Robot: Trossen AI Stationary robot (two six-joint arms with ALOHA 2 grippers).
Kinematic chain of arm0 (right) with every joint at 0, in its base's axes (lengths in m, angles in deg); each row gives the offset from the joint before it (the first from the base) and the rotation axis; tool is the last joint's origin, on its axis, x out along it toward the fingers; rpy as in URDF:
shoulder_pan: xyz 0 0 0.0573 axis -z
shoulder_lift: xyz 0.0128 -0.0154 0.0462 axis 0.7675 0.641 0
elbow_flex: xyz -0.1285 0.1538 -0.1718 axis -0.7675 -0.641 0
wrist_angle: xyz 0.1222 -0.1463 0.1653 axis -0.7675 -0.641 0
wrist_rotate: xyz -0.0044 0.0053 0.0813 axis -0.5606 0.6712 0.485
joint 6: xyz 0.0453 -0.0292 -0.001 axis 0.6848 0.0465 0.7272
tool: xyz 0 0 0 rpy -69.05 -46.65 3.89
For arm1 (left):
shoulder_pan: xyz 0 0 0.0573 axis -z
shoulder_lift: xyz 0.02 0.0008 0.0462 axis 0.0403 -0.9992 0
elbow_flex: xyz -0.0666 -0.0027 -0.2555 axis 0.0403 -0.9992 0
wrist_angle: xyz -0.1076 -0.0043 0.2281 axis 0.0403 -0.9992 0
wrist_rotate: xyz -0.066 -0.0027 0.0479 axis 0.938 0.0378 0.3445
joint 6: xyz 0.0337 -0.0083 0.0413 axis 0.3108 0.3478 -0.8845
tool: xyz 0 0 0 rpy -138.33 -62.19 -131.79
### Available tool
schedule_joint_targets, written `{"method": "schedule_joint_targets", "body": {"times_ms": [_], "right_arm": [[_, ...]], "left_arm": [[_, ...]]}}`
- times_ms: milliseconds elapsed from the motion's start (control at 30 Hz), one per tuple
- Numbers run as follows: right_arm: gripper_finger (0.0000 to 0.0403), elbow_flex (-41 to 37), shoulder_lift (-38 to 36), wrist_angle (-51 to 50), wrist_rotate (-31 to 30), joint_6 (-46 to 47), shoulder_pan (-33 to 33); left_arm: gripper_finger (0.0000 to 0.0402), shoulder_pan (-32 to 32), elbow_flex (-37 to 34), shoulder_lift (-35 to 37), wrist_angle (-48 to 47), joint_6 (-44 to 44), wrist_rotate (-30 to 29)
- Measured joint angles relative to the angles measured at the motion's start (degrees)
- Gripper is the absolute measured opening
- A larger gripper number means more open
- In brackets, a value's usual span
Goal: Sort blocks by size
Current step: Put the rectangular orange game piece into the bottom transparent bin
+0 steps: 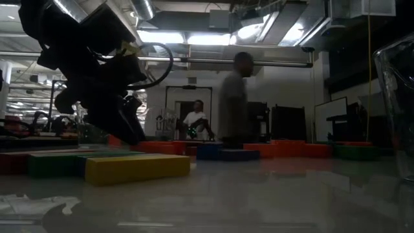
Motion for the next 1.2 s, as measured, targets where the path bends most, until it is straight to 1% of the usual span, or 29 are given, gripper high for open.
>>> {"method": "schedule_joint_targets", "body": {"times_ms": [167,367,600,933,1200], "right_arm": [[0.0269,0.0,0.0,0.0,-1.57,-0.11,0.0],[0.0269,0.0,0.0,0.01,-1.57,-0.11,0.0],[0.0269,-0.02,0.0,0.0,-1.6,-0.1,0.0],[0.0269,-0.02,0.0,0.0,-1.68,-0.09,0.02],[0.0269,-0.04,0.0,0.0,-1.68,-0.06,0.02]], "left_arm": [[0.0159,0.19,-0.07,0.42,0.39,-1.72,-0.57],[0.0159,0.3,-0.04,0.47,1.27,-2.07,-0.98],[0.0159,0.3,0.0,0.37,1.43,-5.85,-1.16],[0.0159,0.28,0.02,0.18,1.42,-3.81,-1.22],[0.0159,0.15,0.04,0.18,3.04,-8.11,-0.66]]}}
